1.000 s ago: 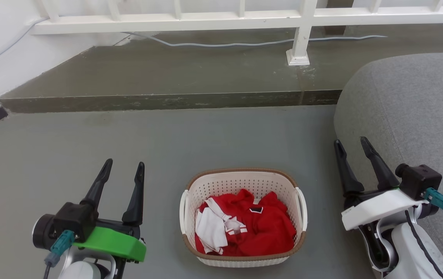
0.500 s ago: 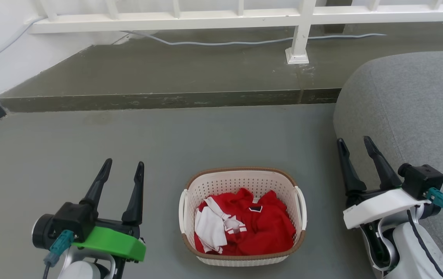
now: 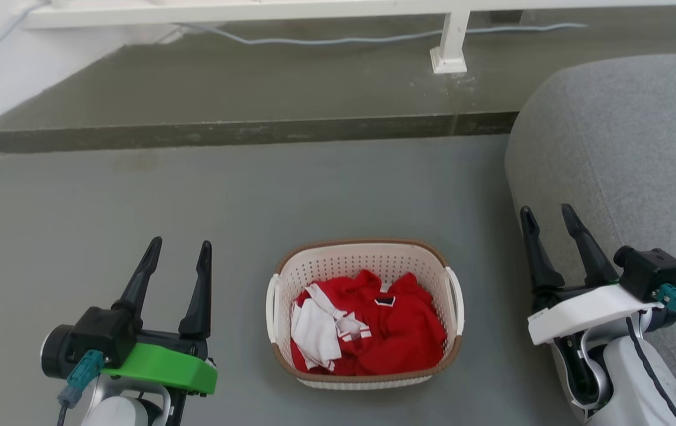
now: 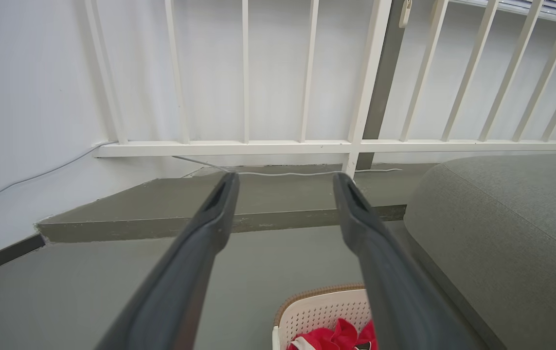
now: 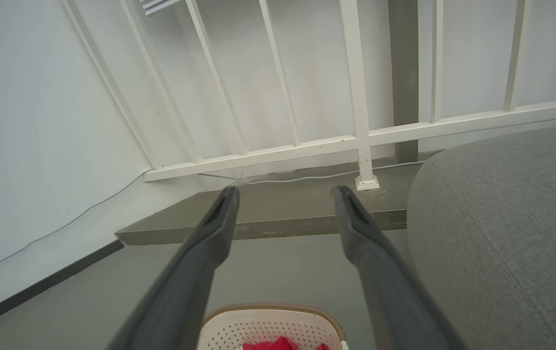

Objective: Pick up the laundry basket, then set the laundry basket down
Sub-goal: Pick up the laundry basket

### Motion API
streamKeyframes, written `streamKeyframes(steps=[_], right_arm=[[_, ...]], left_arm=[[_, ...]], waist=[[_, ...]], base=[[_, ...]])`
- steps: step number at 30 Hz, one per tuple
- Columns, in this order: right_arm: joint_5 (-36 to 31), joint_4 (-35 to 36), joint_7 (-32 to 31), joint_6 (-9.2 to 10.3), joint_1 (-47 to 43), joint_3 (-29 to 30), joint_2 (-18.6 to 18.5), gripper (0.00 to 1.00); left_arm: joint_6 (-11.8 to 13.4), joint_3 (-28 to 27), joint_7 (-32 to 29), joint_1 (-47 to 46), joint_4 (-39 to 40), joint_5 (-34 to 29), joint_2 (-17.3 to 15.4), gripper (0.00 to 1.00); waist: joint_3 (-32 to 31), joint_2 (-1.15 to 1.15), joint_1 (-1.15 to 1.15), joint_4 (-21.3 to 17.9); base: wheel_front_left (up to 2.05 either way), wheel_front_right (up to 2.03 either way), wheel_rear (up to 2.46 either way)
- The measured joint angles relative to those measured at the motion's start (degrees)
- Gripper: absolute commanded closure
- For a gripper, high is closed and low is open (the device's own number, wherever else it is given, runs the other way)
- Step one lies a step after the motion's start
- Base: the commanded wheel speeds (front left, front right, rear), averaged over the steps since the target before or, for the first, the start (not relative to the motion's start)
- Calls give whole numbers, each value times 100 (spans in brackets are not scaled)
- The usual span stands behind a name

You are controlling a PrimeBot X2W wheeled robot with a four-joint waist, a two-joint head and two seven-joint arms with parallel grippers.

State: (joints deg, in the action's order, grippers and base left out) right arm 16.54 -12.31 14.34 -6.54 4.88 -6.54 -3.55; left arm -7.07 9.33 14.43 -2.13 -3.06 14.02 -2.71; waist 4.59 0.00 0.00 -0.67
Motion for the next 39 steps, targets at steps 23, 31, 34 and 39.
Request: streamKeyframes(steps=[23,31,34,39], right_arm=[[-81,-134,1,-48,599,309,-37,0],[-79,-569,1,-51,867,366,-94,0],[-77,-734,1,-51,983,374,-124,0],[-34,-1121,1,-52,1288,363,-157,0]], left_arm=[[0,186,0,-839,-211,243,22,0],[0,404,1,-1307,-559,388,33,0],[0,457,1,-1474,-716,394,35,0],[0,527,7,-1826,-1140,609,41,0]], waist=[[1388,0,0,-123],[1980,0,0,-136],[2196,0,0,-130],[2625,0,0,-99]], base=[[0,0,0],[0,0,0],[0,0,0],[0,0,0]])
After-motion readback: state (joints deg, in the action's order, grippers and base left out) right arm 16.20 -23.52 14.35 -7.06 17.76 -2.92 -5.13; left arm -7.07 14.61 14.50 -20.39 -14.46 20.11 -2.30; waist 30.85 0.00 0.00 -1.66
